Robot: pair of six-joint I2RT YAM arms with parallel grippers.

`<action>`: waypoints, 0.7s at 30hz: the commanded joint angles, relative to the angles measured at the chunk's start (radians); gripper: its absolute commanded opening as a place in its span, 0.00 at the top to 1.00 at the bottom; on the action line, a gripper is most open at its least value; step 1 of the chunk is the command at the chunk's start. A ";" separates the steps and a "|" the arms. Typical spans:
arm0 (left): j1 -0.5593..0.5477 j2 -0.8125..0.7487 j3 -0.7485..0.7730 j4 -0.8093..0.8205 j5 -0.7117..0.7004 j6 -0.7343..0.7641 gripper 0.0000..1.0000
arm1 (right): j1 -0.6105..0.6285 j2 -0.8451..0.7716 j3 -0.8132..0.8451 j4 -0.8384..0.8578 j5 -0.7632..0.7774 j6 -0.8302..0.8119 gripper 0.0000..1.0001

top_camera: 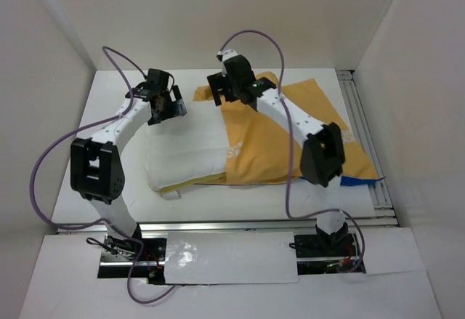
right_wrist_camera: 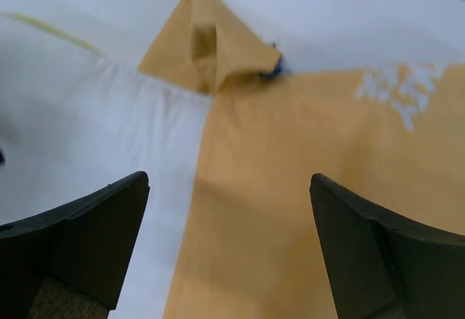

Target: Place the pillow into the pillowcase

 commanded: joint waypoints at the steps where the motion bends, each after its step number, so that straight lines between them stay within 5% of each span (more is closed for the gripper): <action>1: -0.007 0.066 0.071 -0.004 0.045 0.074 0.00 | -0.023 0.199 0.254 -0.017 0.024 -0.063 0.01; 5: -0.007 0.168 0.091 0.006 0.086 0.084 0.00 | -0.023 0.426 0.492 0.016 0.006 -0.092 0.01; 10: -0.018 0.236 0.068 0.065 0.106 0.093 0.07 | -0.023 0.477 0.467 0.166 0.006 -0.069 0.01; 17: -0.007 0.254 0.037 0.153 0.189 0.113 0.91 | -0.023 0.589 0.485 0.285 -0.017 -0.037 0.14; 21: 0.002 0.264 0.037 0.162 0.189 0.122 1.00 | -0.023 0.643 0.505 0.342 -0.002 -0.027 0.21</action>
